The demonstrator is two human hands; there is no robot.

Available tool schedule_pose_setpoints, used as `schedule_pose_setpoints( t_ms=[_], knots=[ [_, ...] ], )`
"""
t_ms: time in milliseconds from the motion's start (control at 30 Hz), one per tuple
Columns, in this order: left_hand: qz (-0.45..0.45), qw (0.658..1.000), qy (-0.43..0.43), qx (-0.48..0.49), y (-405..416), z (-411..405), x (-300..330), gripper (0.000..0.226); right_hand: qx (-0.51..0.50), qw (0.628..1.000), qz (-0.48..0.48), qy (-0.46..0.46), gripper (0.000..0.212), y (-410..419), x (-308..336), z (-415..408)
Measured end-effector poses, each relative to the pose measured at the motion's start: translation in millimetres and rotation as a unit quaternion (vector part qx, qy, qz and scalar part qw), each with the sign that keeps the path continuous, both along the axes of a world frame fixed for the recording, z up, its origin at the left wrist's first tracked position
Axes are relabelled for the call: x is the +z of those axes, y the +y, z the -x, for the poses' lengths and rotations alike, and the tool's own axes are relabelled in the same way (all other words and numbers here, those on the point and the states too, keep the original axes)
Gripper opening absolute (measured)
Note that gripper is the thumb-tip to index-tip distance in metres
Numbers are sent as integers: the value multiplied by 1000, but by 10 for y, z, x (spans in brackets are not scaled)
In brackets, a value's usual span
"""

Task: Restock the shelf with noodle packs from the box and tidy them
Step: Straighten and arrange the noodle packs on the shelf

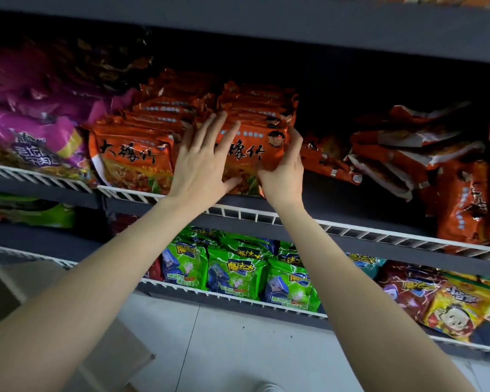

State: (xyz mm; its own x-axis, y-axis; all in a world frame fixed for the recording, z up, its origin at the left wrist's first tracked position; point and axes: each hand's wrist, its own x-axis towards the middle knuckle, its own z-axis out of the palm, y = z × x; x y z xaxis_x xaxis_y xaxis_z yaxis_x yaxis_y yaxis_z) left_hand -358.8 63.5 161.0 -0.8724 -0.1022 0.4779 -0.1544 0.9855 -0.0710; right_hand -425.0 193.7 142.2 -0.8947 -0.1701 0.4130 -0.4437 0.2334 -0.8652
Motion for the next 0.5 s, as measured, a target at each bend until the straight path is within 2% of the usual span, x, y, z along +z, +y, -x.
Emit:
schedule_pose_setpoints(
  t_ms=[300, 400, 500],
  knots=[
    [21, 999, -4, 37, 79, 63, -19, 104, 74, 995, -47, -49, 83, 246, 14, 50],
    [-2, 999, 25, 35, 152, 21, -3, 94, 66, 992, -106, -22, 68, 513, 57, -26],
    [-27, 997, 61, 28, 225, -66, 59, 73, 48, 982, -180, 17, 55, 789, 100, -63]
  ],
)
